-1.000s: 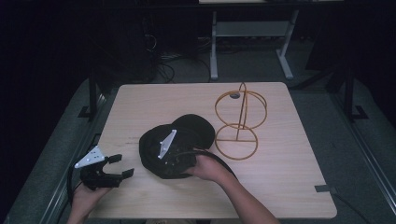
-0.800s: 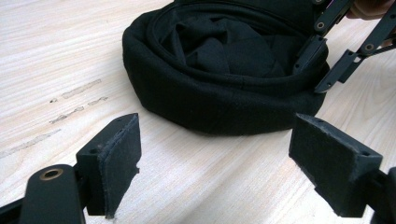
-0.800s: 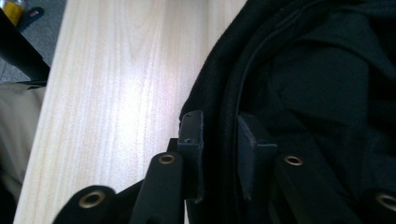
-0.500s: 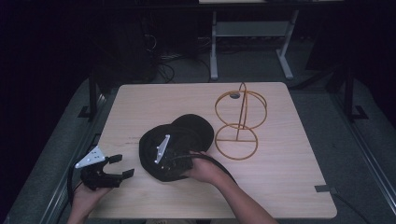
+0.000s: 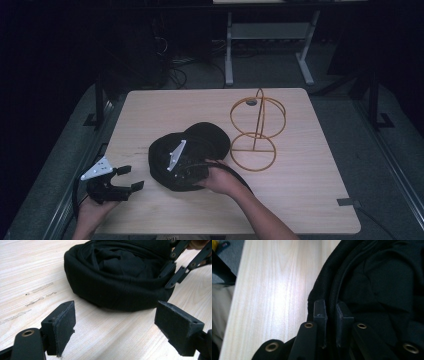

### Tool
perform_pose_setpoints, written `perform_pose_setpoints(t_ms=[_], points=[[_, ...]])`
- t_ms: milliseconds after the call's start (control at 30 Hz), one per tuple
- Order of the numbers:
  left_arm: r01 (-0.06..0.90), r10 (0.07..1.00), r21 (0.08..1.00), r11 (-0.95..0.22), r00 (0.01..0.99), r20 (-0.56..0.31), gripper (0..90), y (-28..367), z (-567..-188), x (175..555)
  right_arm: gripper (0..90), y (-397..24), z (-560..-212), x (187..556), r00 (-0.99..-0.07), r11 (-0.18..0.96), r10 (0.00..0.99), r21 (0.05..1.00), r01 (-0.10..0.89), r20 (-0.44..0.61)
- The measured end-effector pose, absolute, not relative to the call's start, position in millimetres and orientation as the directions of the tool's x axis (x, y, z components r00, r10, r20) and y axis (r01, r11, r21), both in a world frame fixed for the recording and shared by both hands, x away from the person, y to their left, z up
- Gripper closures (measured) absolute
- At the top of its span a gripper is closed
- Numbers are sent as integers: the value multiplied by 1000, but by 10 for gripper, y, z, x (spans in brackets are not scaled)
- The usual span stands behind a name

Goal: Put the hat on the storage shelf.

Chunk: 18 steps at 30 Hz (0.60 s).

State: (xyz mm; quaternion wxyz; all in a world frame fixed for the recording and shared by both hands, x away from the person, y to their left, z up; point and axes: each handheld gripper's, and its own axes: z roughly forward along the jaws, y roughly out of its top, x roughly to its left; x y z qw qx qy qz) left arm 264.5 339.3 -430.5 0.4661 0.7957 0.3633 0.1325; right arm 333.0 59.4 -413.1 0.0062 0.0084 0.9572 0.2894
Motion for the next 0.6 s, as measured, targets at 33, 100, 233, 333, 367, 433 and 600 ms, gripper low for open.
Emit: perform_pose_setpoints(t_ms=[33, 100, 233, 333, 367, 433, 600], points=[[453, 701, 839, -303, 702, -126, 166, 3393, -4306, 2648, 810, 563, -4081, 3335, -1000, 822, 28, 570, 24, 2], [451, 699, 840, -301, 704, -128, 166, 3389, -4304, 2651, 811, 535, -4034, 3345, -999, 808, 32, 589, 30, 8], [448, 697, 843, -297, 705, -129, 166, 3379, -4295, 2649, 810, 470, -3942, 3360, -999, 780, 42, 624, 55, 35], [445, 695, 844, -300, 708, -126, 168, 3375, -4288, 2649, 809, 443, -3893, 3365, -998, 772, 44, 634, 57, 37], [442, 695, 847, -294, 708, -129, 169, 3368, -4283, 2648, 809, 422, -3835, 3362, -999, 764, 44, 643, 54, 32], [440, 694, 851, -289, 708, -131, 169, 3356, -4277, 2648, 808, 399, -3778, 3366, -999, 752, 41, 657, 55, 36], [433, 689, 855, -286, 713, -130, 169, 3329, -4243, 2643, 808, 348, -3660, 3357, -998, 730, 37, 681, 56, 42]])
